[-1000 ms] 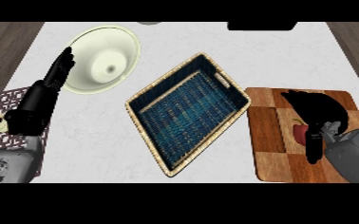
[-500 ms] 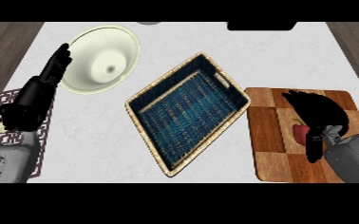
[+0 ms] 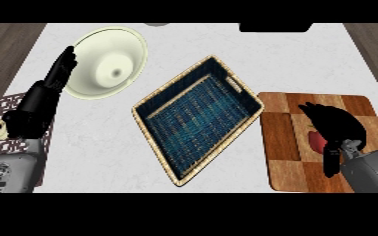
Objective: Pick the bell pepper from the cutting board and place it in the basket
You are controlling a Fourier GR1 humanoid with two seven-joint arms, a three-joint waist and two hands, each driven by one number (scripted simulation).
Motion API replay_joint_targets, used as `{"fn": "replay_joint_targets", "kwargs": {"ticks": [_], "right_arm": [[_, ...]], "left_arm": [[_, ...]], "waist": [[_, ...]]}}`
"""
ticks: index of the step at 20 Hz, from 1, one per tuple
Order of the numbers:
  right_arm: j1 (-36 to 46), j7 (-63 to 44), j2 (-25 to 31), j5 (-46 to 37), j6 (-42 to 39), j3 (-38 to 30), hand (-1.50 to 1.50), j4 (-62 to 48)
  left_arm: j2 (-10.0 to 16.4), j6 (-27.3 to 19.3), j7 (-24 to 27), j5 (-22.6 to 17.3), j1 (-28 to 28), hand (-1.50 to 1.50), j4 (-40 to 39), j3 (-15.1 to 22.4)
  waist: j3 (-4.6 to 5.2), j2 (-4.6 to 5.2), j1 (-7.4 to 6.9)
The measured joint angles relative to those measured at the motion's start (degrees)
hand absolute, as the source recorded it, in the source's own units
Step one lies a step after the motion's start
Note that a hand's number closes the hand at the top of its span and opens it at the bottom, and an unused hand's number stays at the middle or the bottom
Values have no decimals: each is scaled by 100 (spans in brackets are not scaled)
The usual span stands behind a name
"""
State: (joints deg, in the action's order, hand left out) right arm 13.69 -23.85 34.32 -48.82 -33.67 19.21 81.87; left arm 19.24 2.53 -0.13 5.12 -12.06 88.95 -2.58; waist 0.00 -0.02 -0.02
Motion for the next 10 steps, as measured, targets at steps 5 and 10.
{"fn": "replay_joint_targets", "kwargs": {"ticks": [5,10], "right_arm": [[-12,320,-158,-382,177,-173,-150,-496],[35,519,-338,-681,213,-404,-150,-742]], "left_arm": [[-85,126,-14,42,168,0,164,-80],[-239,156,5,198,150,0,139,-99]], "waist": [[-1,1,-12],[-1,2,-6]]}}
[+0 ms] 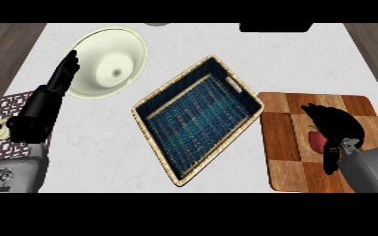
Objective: Pick the bell pepper from the cutting board and place it in the basket
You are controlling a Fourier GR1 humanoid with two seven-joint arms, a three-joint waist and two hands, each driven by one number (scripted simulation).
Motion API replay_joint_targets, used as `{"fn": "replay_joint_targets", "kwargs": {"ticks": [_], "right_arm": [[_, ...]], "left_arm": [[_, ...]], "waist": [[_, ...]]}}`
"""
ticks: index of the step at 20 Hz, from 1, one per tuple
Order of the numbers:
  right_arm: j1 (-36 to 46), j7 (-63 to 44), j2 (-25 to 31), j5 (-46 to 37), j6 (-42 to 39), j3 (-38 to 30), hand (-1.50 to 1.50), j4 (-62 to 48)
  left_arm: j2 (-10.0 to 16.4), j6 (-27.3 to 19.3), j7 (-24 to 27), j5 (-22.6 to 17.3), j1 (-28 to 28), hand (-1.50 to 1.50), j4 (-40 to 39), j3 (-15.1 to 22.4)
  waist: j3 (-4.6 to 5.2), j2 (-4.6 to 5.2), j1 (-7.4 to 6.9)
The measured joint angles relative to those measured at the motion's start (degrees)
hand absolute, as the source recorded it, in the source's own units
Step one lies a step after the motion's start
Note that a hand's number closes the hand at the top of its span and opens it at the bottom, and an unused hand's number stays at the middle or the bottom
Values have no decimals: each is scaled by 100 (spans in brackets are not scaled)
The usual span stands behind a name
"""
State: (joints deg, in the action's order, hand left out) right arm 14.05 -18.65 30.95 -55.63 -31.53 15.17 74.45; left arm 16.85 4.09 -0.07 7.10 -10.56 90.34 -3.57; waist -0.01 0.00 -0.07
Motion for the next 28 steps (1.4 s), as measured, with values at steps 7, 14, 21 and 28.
{"fn": "replay_joint_targets", "kwargs": {"ticks": [7,14,21,28], "right_arm": [[-13,290,-195,-246,219,-305,150,-365],[39,833,-229,-703,771,-299,150,-724],[-902,-504,-960,-515,1320,-955,150,162],[-2578,-2056,-1705,-799,2132,-1155,150,2100]], "left_arm": [[-10,158,-105,1,-60,0,76,-170],[-42,250,-49,62,-110,0,-11,-260],[-20,137,6,112,110,0,-123,-441],[30,115,-23,73,318,0,48,-562]], "waist": [[31,-22,3],[66,-50,-13],[65,-169,386],[45,-172,534]]}}
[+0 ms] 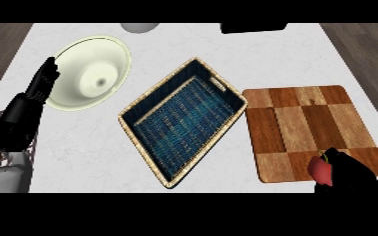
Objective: Pick the bell pepper from the cutting board and place it in the basket
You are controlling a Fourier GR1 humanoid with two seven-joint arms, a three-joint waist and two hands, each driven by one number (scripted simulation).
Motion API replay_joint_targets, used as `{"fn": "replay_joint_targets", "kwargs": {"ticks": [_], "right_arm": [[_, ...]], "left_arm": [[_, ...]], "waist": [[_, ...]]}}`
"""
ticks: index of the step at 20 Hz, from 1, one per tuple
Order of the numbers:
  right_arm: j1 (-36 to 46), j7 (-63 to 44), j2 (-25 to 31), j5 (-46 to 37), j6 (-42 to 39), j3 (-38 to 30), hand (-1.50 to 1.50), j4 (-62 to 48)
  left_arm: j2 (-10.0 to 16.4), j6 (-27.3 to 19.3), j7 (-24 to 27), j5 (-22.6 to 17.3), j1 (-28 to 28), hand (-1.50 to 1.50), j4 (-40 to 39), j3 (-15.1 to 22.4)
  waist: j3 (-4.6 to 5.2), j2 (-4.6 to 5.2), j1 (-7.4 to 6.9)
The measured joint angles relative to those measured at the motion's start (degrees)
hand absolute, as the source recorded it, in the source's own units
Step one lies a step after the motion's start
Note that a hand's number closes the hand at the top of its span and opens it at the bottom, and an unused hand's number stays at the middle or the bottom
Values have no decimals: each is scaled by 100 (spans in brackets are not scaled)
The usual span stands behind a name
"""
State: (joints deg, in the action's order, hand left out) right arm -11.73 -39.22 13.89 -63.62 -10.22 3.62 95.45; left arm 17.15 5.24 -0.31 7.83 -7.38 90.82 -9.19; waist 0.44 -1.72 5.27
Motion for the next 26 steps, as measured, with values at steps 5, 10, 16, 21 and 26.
{"fn": "replay_joint_targets", "kwargs": {"ticks": [5,10,16,21,26], "right_arm": [[-812,-719,-333,-566,565,228,150,1855],[-710,-994,-670,-843,1031,555,150,3666],[251,-1377,-801,-1325,810,1197,150,4344],[1573,-1785,-1016,-1541,97,1687,150,4387],[3017,-2188,-1260,-1580,-404,1906,150,4230]], "left_arm": [[-6,36,-69,-41,-22,0,107,12],[-21,74,-52,-23,-52,0,130,78],[-39,150,-33,-3,-178,0,82,183],[-86,172,21,10,-278,0,-32,240],[-113,190,43,58,-363,0,-86,313]], "waist": [[-15,31,-64],[-19,48,-171],[-13,101,-378],[-4,125,-489],[-2,136,-585]]}}
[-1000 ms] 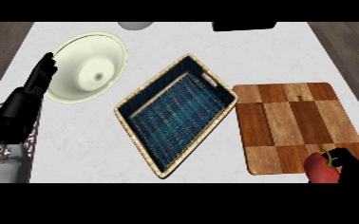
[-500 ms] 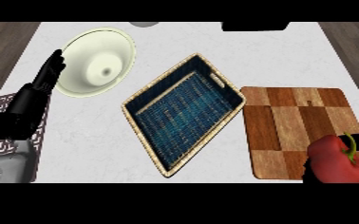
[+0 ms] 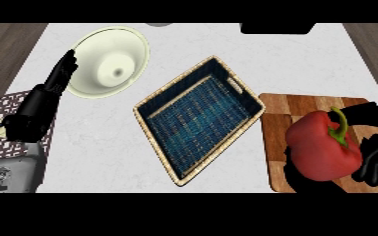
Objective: Pick the bell pepper from the cutting board and place it in the basket
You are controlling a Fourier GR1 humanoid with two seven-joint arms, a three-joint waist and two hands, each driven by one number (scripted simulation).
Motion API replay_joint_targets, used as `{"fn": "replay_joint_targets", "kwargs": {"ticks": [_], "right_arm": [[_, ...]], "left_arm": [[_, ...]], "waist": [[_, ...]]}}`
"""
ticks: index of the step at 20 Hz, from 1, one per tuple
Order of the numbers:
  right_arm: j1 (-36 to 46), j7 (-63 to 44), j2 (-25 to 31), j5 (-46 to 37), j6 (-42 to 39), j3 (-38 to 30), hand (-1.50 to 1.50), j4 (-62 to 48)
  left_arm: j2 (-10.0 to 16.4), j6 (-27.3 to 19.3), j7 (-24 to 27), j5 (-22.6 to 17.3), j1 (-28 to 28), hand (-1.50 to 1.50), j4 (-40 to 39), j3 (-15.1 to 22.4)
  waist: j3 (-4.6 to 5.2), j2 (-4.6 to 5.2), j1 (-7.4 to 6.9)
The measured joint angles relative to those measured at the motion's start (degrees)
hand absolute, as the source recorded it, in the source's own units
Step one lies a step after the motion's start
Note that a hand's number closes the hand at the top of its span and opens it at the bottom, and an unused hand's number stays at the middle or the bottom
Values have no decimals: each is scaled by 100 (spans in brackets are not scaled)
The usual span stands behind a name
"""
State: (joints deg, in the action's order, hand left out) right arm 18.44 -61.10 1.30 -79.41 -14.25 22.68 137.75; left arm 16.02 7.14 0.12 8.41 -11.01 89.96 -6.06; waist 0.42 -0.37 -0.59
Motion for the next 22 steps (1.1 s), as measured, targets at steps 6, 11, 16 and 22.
{"fn": "replay_joint_targets", "kwargs": {"ticks": [6,11,16,22], "right_arm": [[1458,-399,-79,606,-185,-216,150,-701],[2413,-650,-89,1170,-155,-646,150,-1648],[3153,-812,-88,1866,-159,-1069,150,-2571],[3646,-905,-86,2347,-196,-1419,150,-3655]], "left_arm": [[-91,-29,-34,40,-164,0,-92,83],[-137,-8,-38,67,-213,0,-117,161],[-168,-33,-51,97,-266,0,-141,183],[-147,-41,29,96,-262,0,-223,127]], "waist": [[-3,14,-86],[-8,21,-165],[-12,16,-189],[-13,8,-144]]}}
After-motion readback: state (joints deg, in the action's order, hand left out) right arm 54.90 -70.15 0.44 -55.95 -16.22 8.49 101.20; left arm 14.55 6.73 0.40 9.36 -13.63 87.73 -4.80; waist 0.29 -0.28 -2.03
